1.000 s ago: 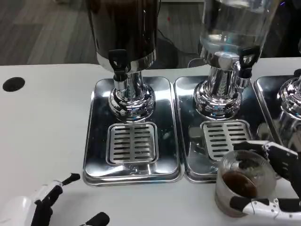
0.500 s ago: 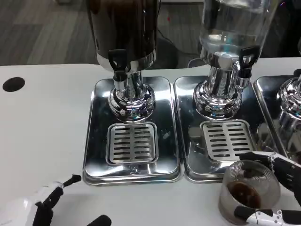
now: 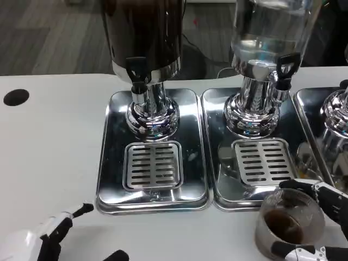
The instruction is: Grasp the cup under the faucet to collect the drink, then remove the cup.
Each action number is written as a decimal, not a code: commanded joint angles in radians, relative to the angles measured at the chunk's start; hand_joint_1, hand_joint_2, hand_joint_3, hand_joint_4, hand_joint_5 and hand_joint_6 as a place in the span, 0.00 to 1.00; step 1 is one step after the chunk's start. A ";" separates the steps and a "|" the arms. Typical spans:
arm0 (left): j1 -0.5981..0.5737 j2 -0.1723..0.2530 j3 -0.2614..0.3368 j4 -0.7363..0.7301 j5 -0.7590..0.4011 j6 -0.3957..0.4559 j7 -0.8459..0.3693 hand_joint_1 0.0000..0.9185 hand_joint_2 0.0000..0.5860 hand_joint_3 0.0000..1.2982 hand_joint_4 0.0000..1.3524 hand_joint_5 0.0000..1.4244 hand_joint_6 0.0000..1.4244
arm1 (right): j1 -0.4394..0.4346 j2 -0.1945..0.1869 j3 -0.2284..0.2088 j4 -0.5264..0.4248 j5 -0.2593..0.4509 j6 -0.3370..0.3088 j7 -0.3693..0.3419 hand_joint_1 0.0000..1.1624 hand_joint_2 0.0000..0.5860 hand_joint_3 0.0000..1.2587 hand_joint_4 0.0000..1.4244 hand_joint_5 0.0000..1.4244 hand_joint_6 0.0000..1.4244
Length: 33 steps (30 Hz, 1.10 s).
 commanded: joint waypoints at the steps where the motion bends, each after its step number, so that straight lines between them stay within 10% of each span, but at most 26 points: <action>1: 0.005 -0.003 -0.001 -0.017 0.005 0.014 -0.014 0.00 0.12 0.22 0.18 0.22 0.42 | -0.012 -0.004 0.002 0.012 -0.011 -0.037 -0.022 0.71 0.18 0.33 0.29 0.29 0.18; 21: -0.009 -0.002 -0.002 -0.011 -0.004 0.021 -0.015 0.00 0.12 0.22 0.18 0.22 0.42 | -0.006 -0.016 0.011 -0.105 0.065 -0.012 0.002 0.59 0.20 0.10 0.09 0.16 0.09; 28: -0.018 -0.002 -0.003 -0.013 -0.010 0.017 -0.015 0.00 0.12 0.22 0.18 0.22 0.40 | -0.019 -0.035 -0.014 -0.169 0.138 0.074 0.021 0.30 0.78 0.15 0.02 0.05 0.00; 33: -0.028 -0.003 -0.008 -0.013 -0.011 0.003 -0.006 0.00 0.15 0.22 0.17 0.20 0.36 | -0.047 -0.072 -0.065 -0.220 0.020 0.147 -0.031 0.22 1.00 0.14 0.00 0.02 0.00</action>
